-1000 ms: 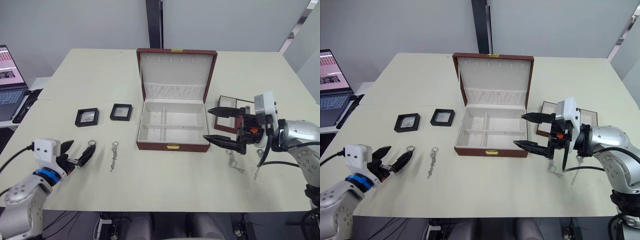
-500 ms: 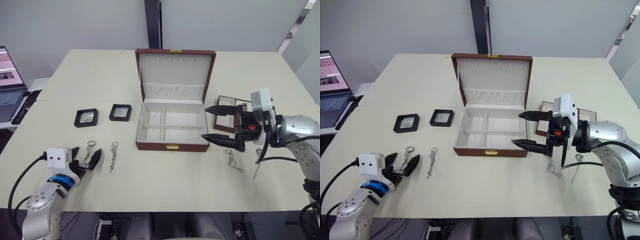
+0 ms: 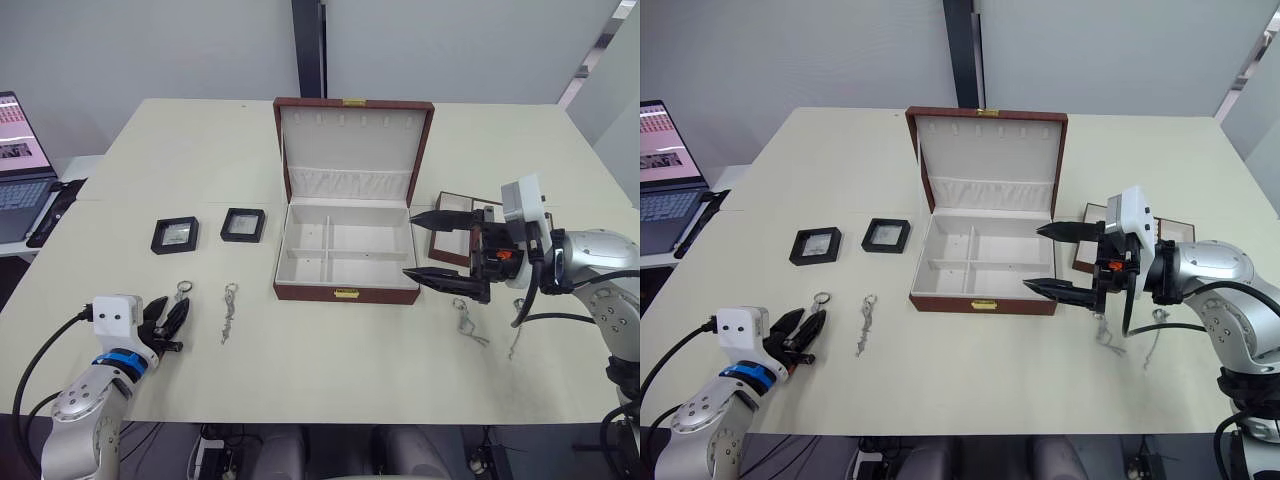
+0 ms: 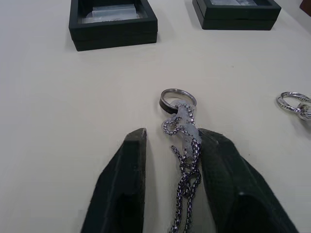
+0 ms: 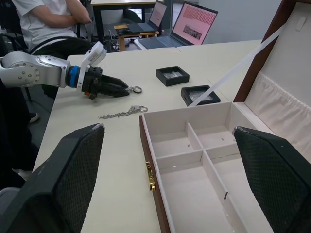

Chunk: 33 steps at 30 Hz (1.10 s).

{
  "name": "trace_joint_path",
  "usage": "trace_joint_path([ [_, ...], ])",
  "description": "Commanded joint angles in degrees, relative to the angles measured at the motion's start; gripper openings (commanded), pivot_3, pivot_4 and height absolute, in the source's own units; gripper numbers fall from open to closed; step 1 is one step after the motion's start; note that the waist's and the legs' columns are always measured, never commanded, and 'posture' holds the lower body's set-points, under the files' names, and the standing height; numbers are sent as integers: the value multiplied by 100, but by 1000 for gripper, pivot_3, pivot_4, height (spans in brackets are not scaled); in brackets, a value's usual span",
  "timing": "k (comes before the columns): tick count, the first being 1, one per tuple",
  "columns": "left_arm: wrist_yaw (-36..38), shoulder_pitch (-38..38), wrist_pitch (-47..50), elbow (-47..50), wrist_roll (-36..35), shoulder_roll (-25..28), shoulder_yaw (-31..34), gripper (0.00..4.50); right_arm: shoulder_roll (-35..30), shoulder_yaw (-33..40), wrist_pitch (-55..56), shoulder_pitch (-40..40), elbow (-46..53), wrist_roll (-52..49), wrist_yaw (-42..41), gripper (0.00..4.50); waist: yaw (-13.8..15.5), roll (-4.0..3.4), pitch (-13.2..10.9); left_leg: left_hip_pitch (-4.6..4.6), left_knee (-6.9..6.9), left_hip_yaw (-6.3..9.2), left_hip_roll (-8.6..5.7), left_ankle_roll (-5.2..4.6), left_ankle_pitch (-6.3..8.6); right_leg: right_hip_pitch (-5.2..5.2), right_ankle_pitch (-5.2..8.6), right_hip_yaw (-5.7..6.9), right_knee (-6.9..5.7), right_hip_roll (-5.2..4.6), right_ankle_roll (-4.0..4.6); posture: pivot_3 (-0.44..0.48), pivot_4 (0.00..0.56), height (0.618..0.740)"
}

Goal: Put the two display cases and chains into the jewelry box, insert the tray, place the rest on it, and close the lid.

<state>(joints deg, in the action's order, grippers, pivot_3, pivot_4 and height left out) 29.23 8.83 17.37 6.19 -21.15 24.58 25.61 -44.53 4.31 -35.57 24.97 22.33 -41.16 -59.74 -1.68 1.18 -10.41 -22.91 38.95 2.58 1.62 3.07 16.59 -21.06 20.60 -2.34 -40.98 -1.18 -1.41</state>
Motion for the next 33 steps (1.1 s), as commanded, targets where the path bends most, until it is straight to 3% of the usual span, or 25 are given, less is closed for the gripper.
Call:
trace_joint_path([
  [1,-6,52,131,55,-45,16,-126,654,-54,94,45,99,73,-18,-1,4500,0,0,0,0,0,0,0,0,0,0,0,0,1,0,0,0,150,740],
  [3,-25,26,123,50,-44,15,-131,28,-59,110,39,117,59,-29,0,4500,1,0,0,0,0,0,-1,0,0,1,0,0,1,0,0,0,150,740],
  [16,-134,-64,98,311,-245,-70,-103,28,-200,271,70,-84,4,-80,-128,4500,10,0,0,-1,0,2,-1,0,0,2,0,1,3,-1,0,0,150,740],
  [33,-382,-796,1193,1978,-1026,166,-357,28,-631,775,213,-415,-376,49,-292,4500,9,3,-1,-2,0,1,0,0,0,4,0,0,5,3,0,0,150,740],
])
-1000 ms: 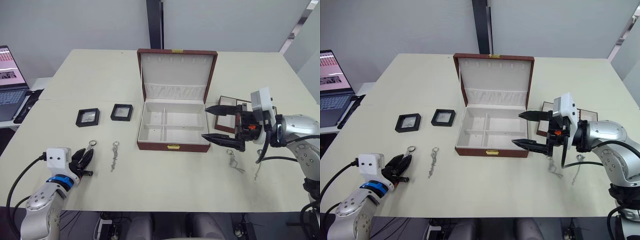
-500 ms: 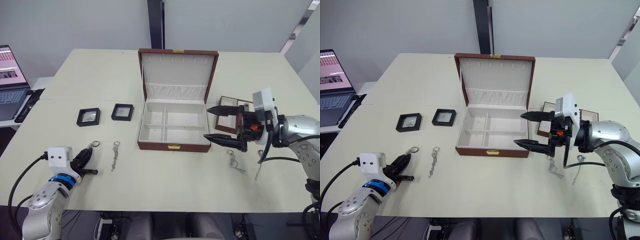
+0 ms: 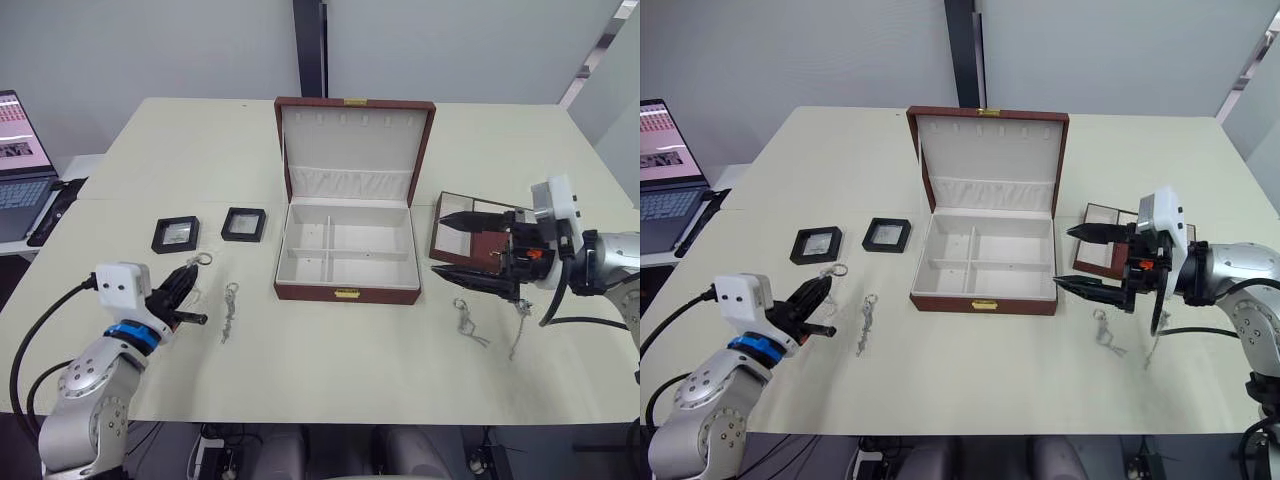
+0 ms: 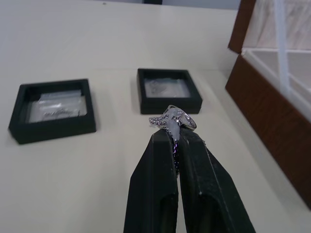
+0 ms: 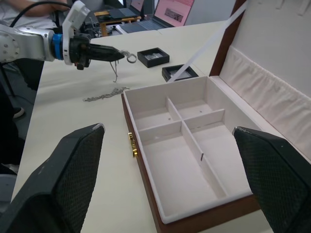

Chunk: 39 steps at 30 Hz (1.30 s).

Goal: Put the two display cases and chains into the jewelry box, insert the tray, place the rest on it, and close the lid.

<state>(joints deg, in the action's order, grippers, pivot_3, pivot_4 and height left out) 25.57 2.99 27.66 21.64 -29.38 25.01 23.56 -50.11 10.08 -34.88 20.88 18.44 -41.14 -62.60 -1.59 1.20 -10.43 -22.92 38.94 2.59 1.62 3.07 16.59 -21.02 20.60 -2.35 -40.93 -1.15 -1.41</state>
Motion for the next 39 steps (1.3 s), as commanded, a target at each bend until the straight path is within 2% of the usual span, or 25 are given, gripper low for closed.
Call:
trace_joint_path([
  [1,-31,-329,235,490,-235,131,-222,28,-62,204,157,-13,4,58,15,4500,0,0,0,0,0,-1,0,0,0,0,0,-1,0,0,0,0,150,740],
  [11,-224,-1717,623,558,-370,-162,-1133,28,87,388,169,-271,149,43,378,4500,7,2,-1,-1,0,-2,-1,1,-1,2,0,-1,2,4,0,0,150,740],
  [19,-169,-2655,634,-19,-317,-266,-1472,28,219,524,155,-463,370,8,710,4500,2,3,-2,0,1,-2,-1,3,-2,2,0,-1,1,8,0,0,150,740],
  [25,-228,-2844,450,-461,3,-424,-1806,28,188,608,121,-595,470,-18,814,4500,8,4,-2,-2,1,-3,-4,5,-3,4,0,-1,6,9,0,0,150,740],
  [32,-642,-2762,147,-900,619,-985,-2264,28,86,691,65,-730,514,0,820,4500,12,5,-3,-1,2,-3,-6,4,-3,8,0,-2,7,9,0,0,150,740],
  [39,-1064,-2689,-58,-1115,1013,-1294,-2231,28,-7,704,13,-748,536,-17,815,4500,10,5,-3,0,2,-3,-5,4,-2,8,0,-3,6,9,0,0,150,740],
])
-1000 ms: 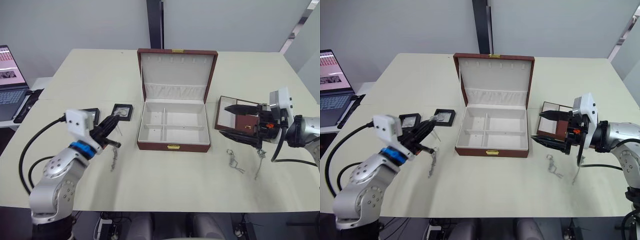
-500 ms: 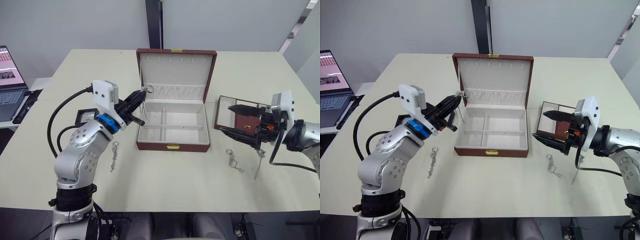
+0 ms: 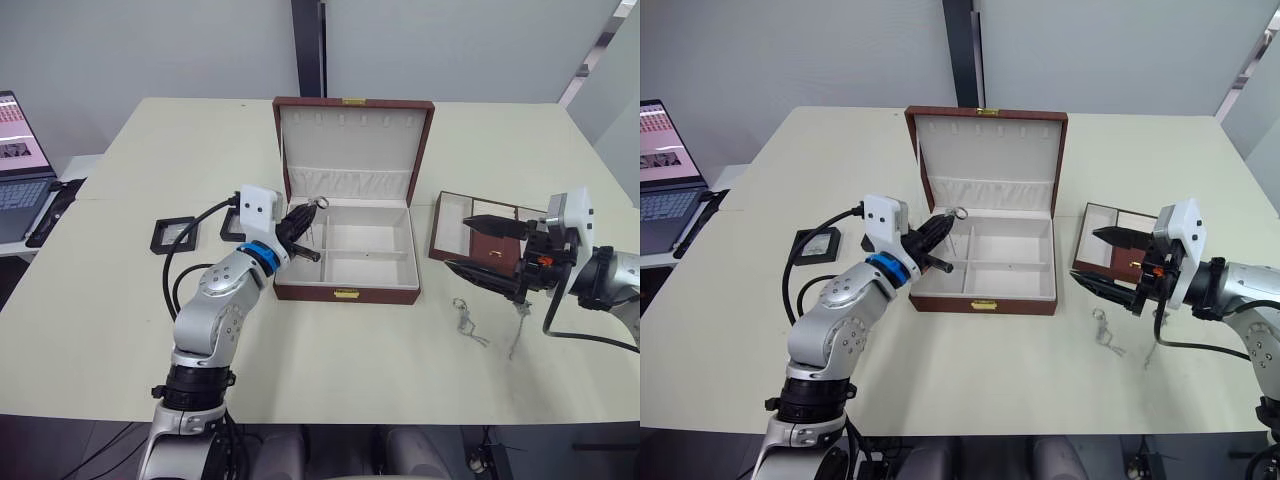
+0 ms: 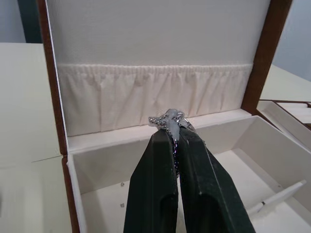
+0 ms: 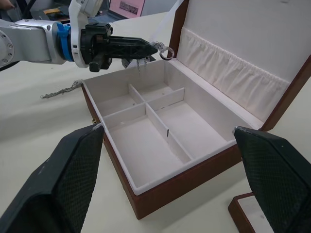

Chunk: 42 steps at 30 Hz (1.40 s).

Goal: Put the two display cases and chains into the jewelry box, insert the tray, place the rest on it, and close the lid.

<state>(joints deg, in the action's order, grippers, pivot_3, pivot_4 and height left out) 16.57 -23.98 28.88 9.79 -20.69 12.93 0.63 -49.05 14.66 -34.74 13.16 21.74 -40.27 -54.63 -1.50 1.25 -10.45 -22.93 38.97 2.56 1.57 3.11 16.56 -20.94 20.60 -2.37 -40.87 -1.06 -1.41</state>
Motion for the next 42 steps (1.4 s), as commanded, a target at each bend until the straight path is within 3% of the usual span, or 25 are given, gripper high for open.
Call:
trace_joint_path([
  [1,-254,17,-183,50,187,-131,86,28,-119,243,-2,21,202,-100,14,4500,3,0,0,0,0,0,-1,0,0,0,0,0,0,0,0,0,150,740],
  [22,-347,152,79,153,213,-284,86,28,-111,188,-11,111,101,-39,13,4500,9,0,0,0,0,1,-2,2,-1,3,0,2,1,0,0,0,150,740],
  [23,-350,149,77,155,216,-290,85,537,-104,196,-2,115,80,-28,25,4500,9,0,0,0,0,1,-2,2,-1,3,0,2,1,0,0,0,150,740],
  [36,-223,97,94,195,68,-350,116,4416,-118,234,34,148,-13,8,6,4500,9,0,0,0,0,1,-2,2,-1,3,0,2,1,0,0,0,150,740],
  [42,-90,110,158,286,-78,-351,131,4466,-111,235,64,173,-95,50,-16,4500,9,0,0,1,0,0,-2,3,-2,3,0,1,1,0,0,0,150,740],
])
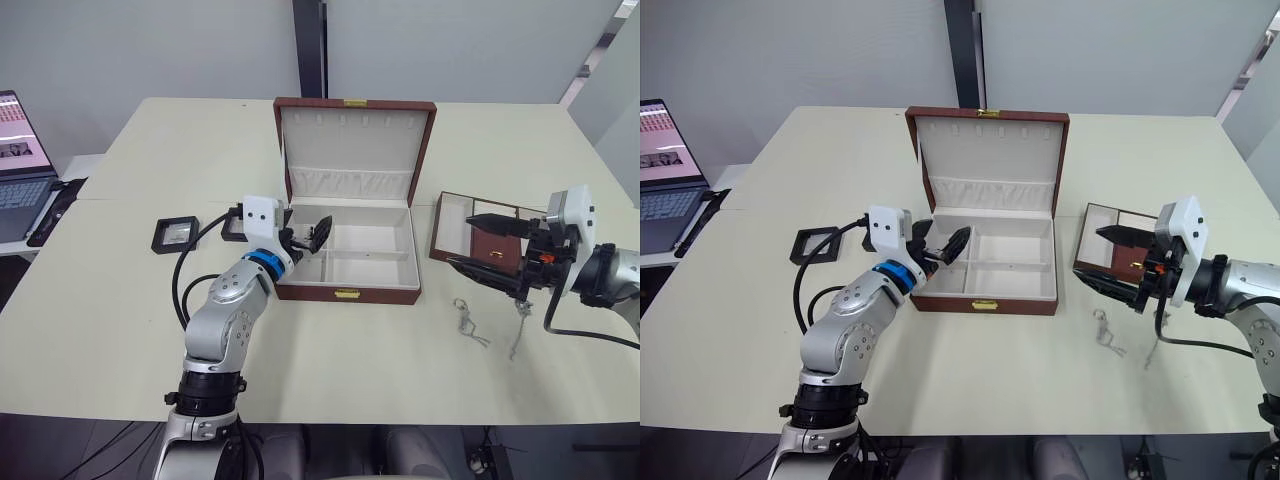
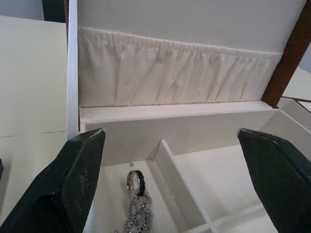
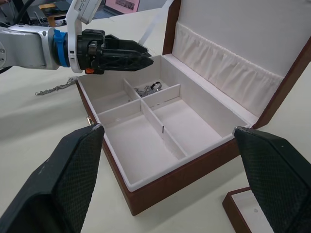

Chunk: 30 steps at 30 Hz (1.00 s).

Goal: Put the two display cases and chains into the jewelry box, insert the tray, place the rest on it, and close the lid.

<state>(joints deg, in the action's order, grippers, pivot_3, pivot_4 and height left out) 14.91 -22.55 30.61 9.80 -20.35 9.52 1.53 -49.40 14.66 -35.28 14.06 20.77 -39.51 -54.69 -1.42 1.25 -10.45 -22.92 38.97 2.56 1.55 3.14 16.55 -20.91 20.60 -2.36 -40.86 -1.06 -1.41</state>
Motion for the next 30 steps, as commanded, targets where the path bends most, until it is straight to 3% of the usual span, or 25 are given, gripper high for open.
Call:
trace_joint_path([
  [1,127,-34,5,312,-154,-1,47,4466,-77,229,125,96,-21,-19,-16,4500,0,0,0,0,0,0,0,0,0,0,0,0,0,0,0,0,150,740],
  [8,742,86,389,763,-761,454,305,4466,-122,282,184,105,-215,4,-76,4500,-12,0,0,1,0,0,3,4,-2,0,0,0,0,0,0,0,150,740],
  [12,1404,244,886,1139,-1338,1355,715,4466,-275,414,297,-56,-492,98,-239,4500,-20,-1,0,2,-3,1,5,6,-3,0,0,0,0,0,0,0,150,740],
  [16,2665,593,1444,1225,-2156,2878,1577,4466,-573,589,624,-344,-1277,382,-675,4500,-27,1,-3,4,-3,3,5,2,-1,0,0,0,1,0,0,0,150,740],
  [20,3404,1276,1303,1040,-2051,3936,2062,4466,-685,594,1048,-612,-2037,725,-964,4500,-26,-5,-4,7,-8,1,6,-3,2,-2,0,-1,4,-1,0,0,150,740],
  [30,3966,3187,594,336,-1195,4656,3498,4466,-863,973,1415,-1130,-2964,1080,-1252,4500,-34,-16,-12,10,-14,-2,10,-6,4,-3,1,-5,5,-2,1,0,150,740],
])
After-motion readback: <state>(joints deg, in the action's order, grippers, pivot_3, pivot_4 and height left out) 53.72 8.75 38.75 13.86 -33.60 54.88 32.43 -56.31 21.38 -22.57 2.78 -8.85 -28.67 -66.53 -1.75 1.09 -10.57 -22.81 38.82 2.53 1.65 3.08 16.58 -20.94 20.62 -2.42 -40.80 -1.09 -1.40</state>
